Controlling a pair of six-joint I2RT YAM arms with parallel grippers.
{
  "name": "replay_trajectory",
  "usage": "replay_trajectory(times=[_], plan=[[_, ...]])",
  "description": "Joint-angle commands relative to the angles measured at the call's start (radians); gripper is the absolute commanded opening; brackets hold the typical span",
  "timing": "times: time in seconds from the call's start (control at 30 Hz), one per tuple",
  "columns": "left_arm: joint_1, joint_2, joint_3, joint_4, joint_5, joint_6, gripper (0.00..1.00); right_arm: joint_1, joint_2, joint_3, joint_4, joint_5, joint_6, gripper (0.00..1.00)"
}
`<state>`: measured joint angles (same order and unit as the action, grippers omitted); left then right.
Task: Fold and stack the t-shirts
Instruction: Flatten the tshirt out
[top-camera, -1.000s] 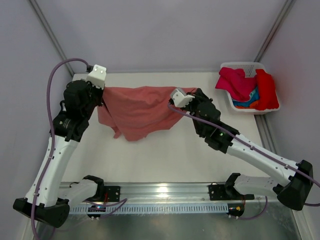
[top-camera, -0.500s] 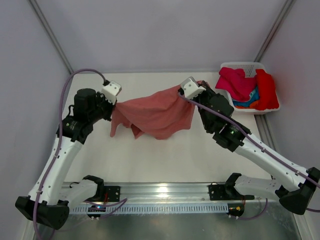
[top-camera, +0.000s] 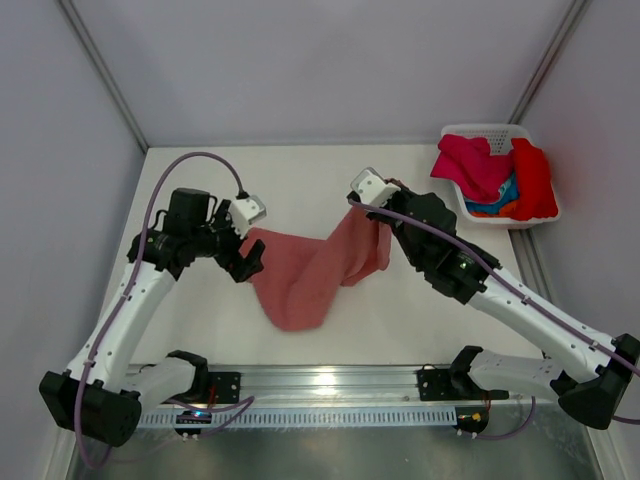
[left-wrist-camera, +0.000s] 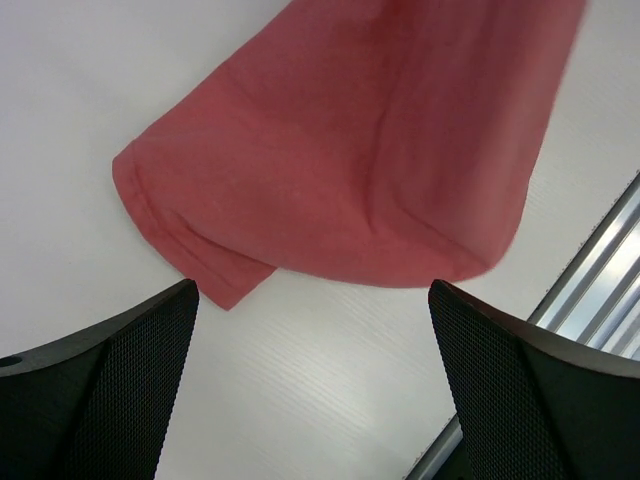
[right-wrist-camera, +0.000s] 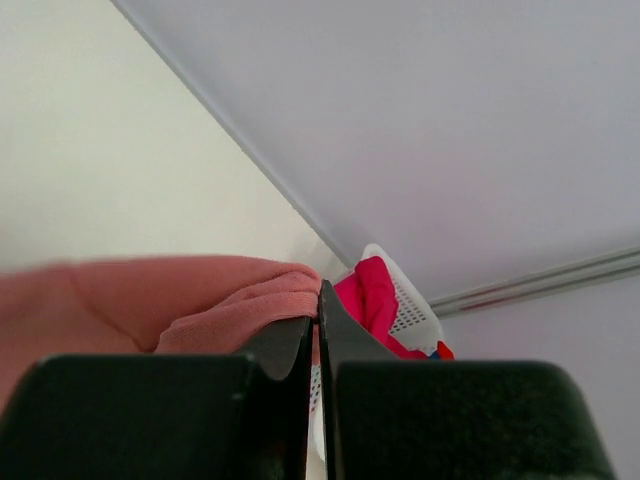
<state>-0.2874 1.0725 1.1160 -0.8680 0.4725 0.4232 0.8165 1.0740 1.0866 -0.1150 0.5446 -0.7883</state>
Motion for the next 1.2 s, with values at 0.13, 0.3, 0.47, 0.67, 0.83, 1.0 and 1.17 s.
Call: replay_trajectory(times=[0.13,0.3,0.47,0.67,0.83,1.0,1.17], plan=[[0.004,0.075,0.005,0.141,-0.067,-0.075,0.99,-0.002,-0.013,0.050,-0.035,-0.070,0.057,0.03],[0.004,0.144,0.008,0.273,-0.112,-0.187,0.99,-0.002,-0.037,0.061,-0.116,-0.177,0.081,0.03],[0.004,0.289,0.062,0.321,0.013,-0.250,0.99,-0.002,-0.086,0.087,-0.297,-0.397,0.113,0.03],[0.001,0.661,0.310,0.047,0.255,-0.206,0.99,-0.002,-0.114,0.121,-0.506,-0.722,0.080,0.03],[-0.002,0.817,0.418,0.018,0.099,-0.218,0.99,-0.002,-0.123,0.110,-0.523,-0.730,0.072,0.03],[-0.002,0.868,0.403,0.086,-0.092,-0.244,0.99,-0.002,-0.132,0.098,-0.534,-0.747,0.069,0.03],[-0.002,0.905,0.387,0.110,-0.216,-0.248,0.99,-0.002,-0.146,0.127,-0.574,-0.810,0.078,0.03]])
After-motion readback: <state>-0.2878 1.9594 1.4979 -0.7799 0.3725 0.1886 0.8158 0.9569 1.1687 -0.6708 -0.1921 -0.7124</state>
